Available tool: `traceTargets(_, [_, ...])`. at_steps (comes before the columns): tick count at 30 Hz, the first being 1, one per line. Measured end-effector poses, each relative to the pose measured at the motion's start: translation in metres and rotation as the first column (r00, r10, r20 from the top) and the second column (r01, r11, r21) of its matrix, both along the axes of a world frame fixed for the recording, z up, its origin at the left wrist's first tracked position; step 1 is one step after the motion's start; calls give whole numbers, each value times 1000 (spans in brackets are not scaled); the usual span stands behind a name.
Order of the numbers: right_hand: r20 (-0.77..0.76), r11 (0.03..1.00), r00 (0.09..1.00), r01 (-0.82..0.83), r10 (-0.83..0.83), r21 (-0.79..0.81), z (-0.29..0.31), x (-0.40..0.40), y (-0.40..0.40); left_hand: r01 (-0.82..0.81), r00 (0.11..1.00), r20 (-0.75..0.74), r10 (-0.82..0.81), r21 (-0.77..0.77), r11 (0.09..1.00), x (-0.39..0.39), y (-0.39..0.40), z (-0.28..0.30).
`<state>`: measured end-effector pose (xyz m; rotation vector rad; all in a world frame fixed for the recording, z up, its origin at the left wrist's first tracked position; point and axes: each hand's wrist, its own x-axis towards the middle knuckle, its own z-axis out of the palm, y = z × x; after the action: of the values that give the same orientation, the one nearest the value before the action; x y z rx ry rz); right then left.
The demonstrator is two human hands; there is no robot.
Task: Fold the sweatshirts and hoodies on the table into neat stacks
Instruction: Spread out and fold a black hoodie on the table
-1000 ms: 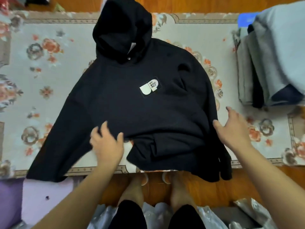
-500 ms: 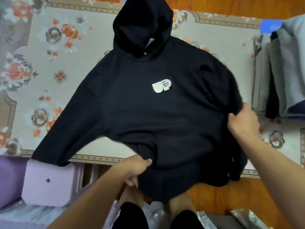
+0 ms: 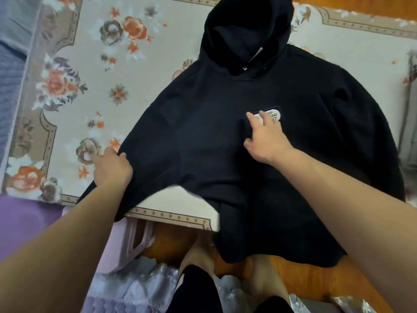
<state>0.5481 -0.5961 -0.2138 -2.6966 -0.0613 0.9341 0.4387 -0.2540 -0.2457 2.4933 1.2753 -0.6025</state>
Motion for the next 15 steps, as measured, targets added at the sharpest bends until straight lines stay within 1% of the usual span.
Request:
traceTargets(1, [-15,1000,1000,-16,16,7,-3,2,12,4,1000,25,-4,5,1000,7,9,-2])
traceTargets(2, [-29,999,999,-30,31,10,-7,4,21,-29,997,78,27,20,999,16,23,-5])
traceTargets(3, [-38,999,998,-44,44,8,-11,5,29,-93,987,131,89,26,995,27,37,-9])
traceTargets(5, [-25,998,998,-61,61,9,-19,9,41,-250,927,284,246,-23,968,62,73,-14])
traceTargets(6, [-1,998,998,-58,58,20,-21,10,45,-342,858,388,337,-58,938,81,86,-13])
traceTargets(7, [32,998,998,-49,48,35,-23,13,48,-440,770,463,440,-114,891,107,103,-15])
traceTargets(8, [69,998,997,-41,38,44,-25,18,50,-503,701,497,512,-165,849,128,115,-17])
traceTargets(9, [99,999,995,-31,27,42,-25,24,51,-444,741,500,449,-136,886,146,124,-19])
traceTargets(10, [119,999,993,-12,9,32,-25,33,51,-366,776,494,392,-154,918,162,122,-17])
traceTargets(11, [134,1000,991,21,-24,22,-25,43,49,-282,834,465,298,-105,954,175,114,-18])
traceTargets(13, [209,991,969,129,-132,27,-22,68,41,-51,910,408,73,-66,997,182,62,-12])
traceTargets(14, [277,982,942,182,-186,42,-20,83,35,95,916,395,-78,-25,995,181,32,-11])
traceTargets(15, [341,972,911,228,-233,55,-19,99,29,220,887,407,-218,43,975,181,4,-12])
